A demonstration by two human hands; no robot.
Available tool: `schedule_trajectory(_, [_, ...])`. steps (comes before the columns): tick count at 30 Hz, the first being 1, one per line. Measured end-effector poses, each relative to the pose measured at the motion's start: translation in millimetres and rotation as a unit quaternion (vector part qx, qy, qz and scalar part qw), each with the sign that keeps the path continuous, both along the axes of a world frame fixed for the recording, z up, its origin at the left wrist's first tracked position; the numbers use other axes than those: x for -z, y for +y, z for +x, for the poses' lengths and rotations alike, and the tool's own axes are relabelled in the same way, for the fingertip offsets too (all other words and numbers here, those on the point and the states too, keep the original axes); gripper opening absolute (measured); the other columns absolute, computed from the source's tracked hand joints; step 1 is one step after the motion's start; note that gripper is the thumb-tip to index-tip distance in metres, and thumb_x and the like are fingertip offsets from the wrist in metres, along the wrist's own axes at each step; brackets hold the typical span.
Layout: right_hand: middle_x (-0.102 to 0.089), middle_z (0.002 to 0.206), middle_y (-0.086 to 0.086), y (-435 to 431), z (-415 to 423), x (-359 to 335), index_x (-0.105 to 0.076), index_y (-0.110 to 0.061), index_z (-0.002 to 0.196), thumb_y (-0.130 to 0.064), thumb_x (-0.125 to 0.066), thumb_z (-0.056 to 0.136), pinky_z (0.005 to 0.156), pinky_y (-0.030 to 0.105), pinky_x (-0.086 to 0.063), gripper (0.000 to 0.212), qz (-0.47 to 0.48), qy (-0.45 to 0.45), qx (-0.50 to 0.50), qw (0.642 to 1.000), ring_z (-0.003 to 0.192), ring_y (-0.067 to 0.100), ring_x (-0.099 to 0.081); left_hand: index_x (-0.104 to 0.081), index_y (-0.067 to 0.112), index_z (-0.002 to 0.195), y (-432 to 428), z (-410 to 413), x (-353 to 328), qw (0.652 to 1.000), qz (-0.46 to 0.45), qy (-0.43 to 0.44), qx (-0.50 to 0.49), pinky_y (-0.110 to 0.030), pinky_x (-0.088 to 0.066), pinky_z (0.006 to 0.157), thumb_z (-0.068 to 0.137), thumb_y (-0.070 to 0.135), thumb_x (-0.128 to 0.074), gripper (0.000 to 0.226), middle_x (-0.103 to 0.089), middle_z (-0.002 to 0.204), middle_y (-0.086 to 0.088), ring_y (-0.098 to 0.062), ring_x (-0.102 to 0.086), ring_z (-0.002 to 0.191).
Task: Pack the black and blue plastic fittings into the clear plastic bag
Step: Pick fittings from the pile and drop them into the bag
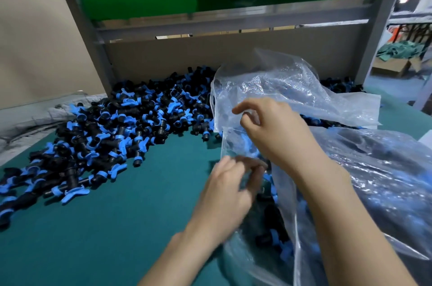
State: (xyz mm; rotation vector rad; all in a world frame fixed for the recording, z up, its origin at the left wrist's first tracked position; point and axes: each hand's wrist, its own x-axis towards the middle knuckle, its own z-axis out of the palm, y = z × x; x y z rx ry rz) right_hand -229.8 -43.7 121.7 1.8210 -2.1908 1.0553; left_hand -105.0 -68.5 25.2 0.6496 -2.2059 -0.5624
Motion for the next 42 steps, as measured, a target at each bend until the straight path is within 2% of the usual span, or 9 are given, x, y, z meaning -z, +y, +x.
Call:
schedule_trajectory(3, [-0.059, 0.111, -0.004, -1.7, 2.1, 6.0, -0.064, -0.038, 0.116, -0.027, -0.042, 0.097, 0.075, 0.034, -0.041, 0.031, 0.032, 0.037, 0.017, 0.999, 0.104, 0.024, -0.058, -0.065, 0.025, 0.108, -36.4, 56.1, 14.5, 0.972, -0.087, -0.031, -0.216, -0.033, -0.039, 0.09, 0.098, 0.034, -0.047, 0.023, -0.065, 0.105, 0.011, -0.017, -0.054, 0.101])
schedule_trajectory(7, [-0.057, 0.113, -0.003, -4.1, 3.9, 9.0, -0.063, -0.038, 0.118, -0.027, -0.042, 0.098, 0.071, 0.034, -0.038, 0.031, 0.046, 0.052, 0.028, 0.997, 0.1, 0.026, -0.059, -0.054, 0.01, 0.132, -86.0, 102.2, 29.9, 0.876, 0.016, -0.13, -0.465, -0.052, -0.028, 0.106, 0.096, 0.033, -0.056, 0.043, -0.049, 0.136, -0.018, -0.038, -0.038, 0.129])
schedule_trajectory(10, [-0.054, 0.115, -0.002, -6.3, 6.1, 13.6, -0.06, -0.038, 0.122, -0.029, -0.043, 0.1, 0.073, 0.034, -0.039, 0.03, 0.077, 0.066, 0.029, 0.994, 0.102, 0.029, -0.059, -0.051, 0.005, 0.132, -107.8, 111.0, 32.1, 0.838, 0.06, -0.187, -0.51, -0.056, -0.017, 0.114, 0.097, 0.041, -0.053, 0.051, -0.04, 0.143, -0.025, -0.041, -0.025, 0.138])
schedule_trajectory(17, [-0.053, 0.121, 0.0, -9.4, 1.0, 18.7, -0.057, -0.038, 0.127, -0.028, -0.041, 0.101, 0.072, 0.033, -0.037, 0.033, 0.121, 0.07, 0.035, 0.99, 0.1, 0.031, -0.058, -0.064, 0.006, 0.117, -136.1, 107.5, 26.8, 0.795, 0.057, -0.239, -0.555, -0.057, -0.013, 0.116, 0.098, 0.041, -0.049, 0.042, -0.046, 0.129, -0.024, -0.041, -0.036, 0.125])
schedule_trajectory(23, [-0.05, 0.11, -0.002, -10.0, -1.6, 18.8, -0.058, -0.039, 0.128, -0.025, -0.04, 0.101, 0.07, 0.034, -0.04, 0.035, 0.128, 0.078, 0.028, 0.988, 0.096, 0.029, -0.059, -0.055, 0.006, 0.133, -112.7, 109.2, 31.3, 0.903, -0.058, -0.063, -0.422, -0.051, -0.035, 0.096, 0.102, 0.027, -0.045, 0.039, -0.063, 0.115, -0.016, -0.038, -0.05, 0.11])
schedule_trajectory(27, [-0.043, 0.103, -0.005, -10.9, -4.5, 18.4, -0.059, -0.041, 0.125, -0.024, -0.042, 0.101, 0.069, 0.034, -0.038, 0.034, 0.144, 0.086, 0.007, 0.986, 0.097, 0.027, -0.058, -0.042, 0.035, 0.14, -71.1, 86.2, 26.3, 0.954, 0.089, 0.124, -0.257, -0.041, -0.046, 0.089, 0.099, 0.045, -0.042, 0.042, -0.067, 0.11, 0.008, -0.014, -0.058, 0.106])
schedule_trajectory(33, [-0.048, 0.112, -0.004, -10.3, -6.4, 17.9, -0.059, -0.036, 0.131, -0.035, -0.052, 0.099, 0.085, 0.036, -0.049, 0.032, 0.179, 0.094, -0.028, 0.979, 0.104, 0.024, -0.058, -0.05, 0.021, 0.096, -30.4, 47.1, 19.9, 0.899, 0.268, 0.334, -0.088, -0.016, -0.048, 0.064, 0.091, 0.042, -0.053, 0.023, -0.063, 0.069, 0.006, -0.006, -0.059, 0.066])
schedule_trajectory(37, [-0.045, 0.106, -0.007, -9.9, -10.5, 17.4, -0.058, -0.037, 0.13, -0.039, -0.055, 0.097, 0.075, 0.033, -0.045, 0.033, 0.197, 0.098, -0.051, 0.974, 0.096, 0.019, -0.056, -0.051, 0.014, 0.085, -27.9, 43.6, 18.8, 0.826, 0.422, 0.372, -0.019, -0.016, -0.045, 0.053, 0.087, 0.042, -0.056, 0.029, -0.053, 0.06, 0.003, -0.006, -0.049, 0.054])
schedule_trajectory(42, [-0.043, 0.093, -0.013, -12.6, -10.8, 20.4, -0.064, -0.038, 0.117, -0.044, -0.058, 0.096, 0.059, 0.022, -0.033, 0.023, 0.208, 0.089, -0.087, 0.97, 0.079, 0.007, -0.047, -0.055, 0.016, 0.083, -36.8, 48.0, 15.7, 0.805, 0.45, 0.384, -0.041, -0.015, -0.044, 0.048, 0.087, 0.044, -0.059, 0.029, -0.051, 0.055, 0.005, -0.005, -0.047, 0.049])
